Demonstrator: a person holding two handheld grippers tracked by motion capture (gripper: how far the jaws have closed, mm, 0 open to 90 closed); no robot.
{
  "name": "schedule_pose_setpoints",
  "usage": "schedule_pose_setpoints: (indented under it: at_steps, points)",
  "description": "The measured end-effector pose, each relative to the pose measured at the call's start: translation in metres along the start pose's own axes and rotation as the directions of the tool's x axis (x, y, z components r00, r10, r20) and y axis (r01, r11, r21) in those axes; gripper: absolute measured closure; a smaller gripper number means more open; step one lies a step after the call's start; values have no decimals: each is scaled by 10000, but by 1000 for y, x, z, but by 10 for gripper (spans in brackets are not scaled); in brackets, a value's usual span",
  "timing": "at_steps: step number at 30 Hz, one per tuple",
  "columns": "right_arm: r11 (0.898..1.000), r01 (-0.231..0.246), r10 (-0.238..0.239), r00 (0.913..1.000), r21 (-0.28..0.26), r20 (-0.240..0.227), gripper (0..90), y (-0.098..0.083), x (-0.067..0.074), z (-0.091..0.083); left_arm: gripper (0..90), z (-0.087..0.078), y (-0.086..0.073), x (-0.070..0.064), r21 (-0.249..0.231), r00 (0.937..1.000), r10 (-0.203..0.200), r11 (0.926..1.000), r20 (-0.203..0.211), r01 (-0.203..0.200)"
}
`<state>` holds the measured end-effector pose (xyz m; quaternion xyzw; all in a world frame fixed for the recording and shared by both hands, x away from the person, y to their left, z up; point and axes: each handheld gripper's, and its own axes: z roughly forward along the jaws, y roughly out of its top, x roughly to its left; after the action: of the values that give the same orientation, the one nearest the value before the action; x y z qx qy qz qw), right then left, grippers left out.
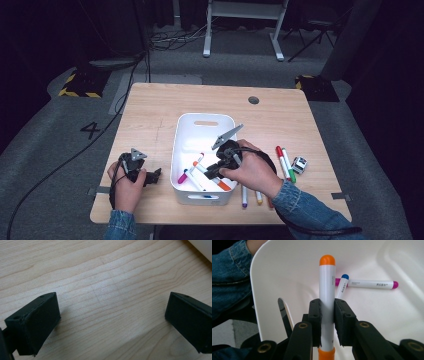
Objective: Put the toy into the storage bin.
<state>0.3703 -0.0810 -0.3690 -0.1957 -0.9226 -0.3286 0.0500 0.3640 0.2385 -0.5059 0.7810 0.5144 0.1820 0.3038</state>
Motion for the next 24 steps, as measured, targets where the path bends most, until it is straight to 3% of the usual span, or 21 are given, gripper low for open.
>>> schedule_pose_setpoints:
  at_steps: [2,5,6,13,24]
  points:
    - [9996,-149,152,9998,-252,116,556,0,3,-3,0,0,0,0,4,10000,3,10000,5,-3]
    - [9967,-48,67,9997,-809,236,504,0,1,-9,0,0,0,0,1,10000,1,10000,0,-1]
    - [9951,86,-53,9994,-986,343,500,0,-1,-14,0,0,0,0,1,10000,2,10000,1,-2]
    - [9864,-202,316,9972,-1631,679,512,-9,-12,-43,0,0,0,0,1,10000,0,10000,-3,0]
    - [9777,-743,1087,9793,-1962,1710,539,-36,-40,-87,0,0,0,0,4,10000,4,10000,-6,-4]
